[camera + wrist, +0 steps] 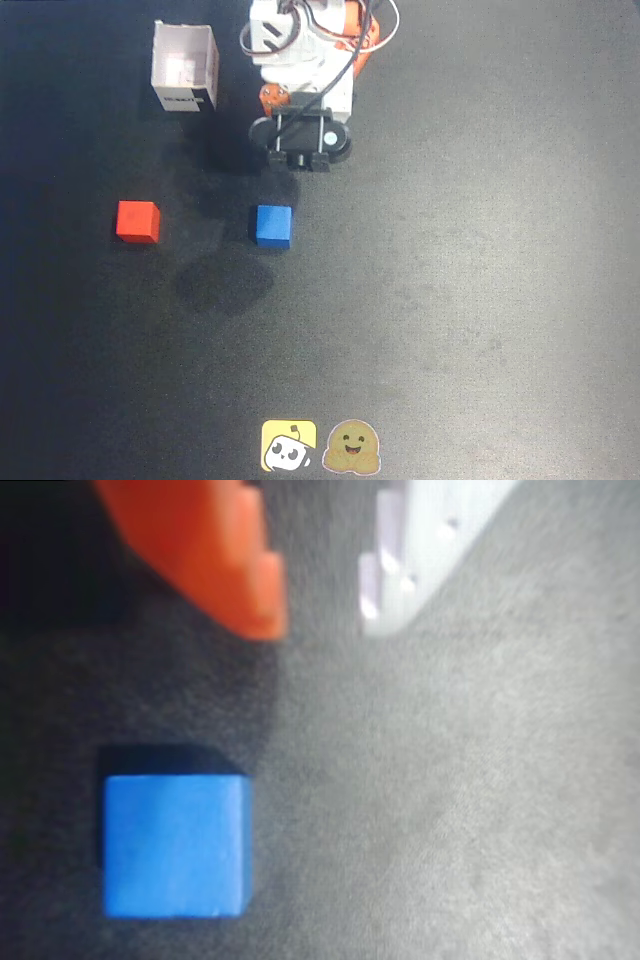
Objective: Put the red cube on top of the blue cube.
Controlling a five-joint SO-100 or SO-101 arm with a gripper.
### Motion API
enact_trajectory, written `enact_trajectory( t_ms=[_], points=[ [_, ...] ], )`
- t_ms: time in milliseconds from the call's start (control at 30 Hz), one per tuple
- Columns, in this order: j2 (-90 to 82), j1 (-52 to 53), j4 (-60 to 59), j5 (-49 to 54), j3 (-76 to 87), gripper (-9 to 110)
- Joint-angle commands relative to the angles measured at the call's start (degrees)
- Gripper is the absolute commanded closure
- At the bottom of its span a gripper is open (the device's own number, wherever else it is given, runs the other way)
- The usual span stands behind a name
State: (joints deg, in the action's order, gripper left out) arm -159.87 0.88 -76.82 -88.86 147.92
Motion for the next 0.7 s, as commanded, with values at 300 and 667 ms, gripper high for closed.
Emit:
enact_trajectory(
  t_ms=[300,667],
  points=[
    [17.31,5.36,-3.34,-0.62,-22.15,80],
    [30.32,11.87,-4.13,0.18,-34.98,78]
  ],
)
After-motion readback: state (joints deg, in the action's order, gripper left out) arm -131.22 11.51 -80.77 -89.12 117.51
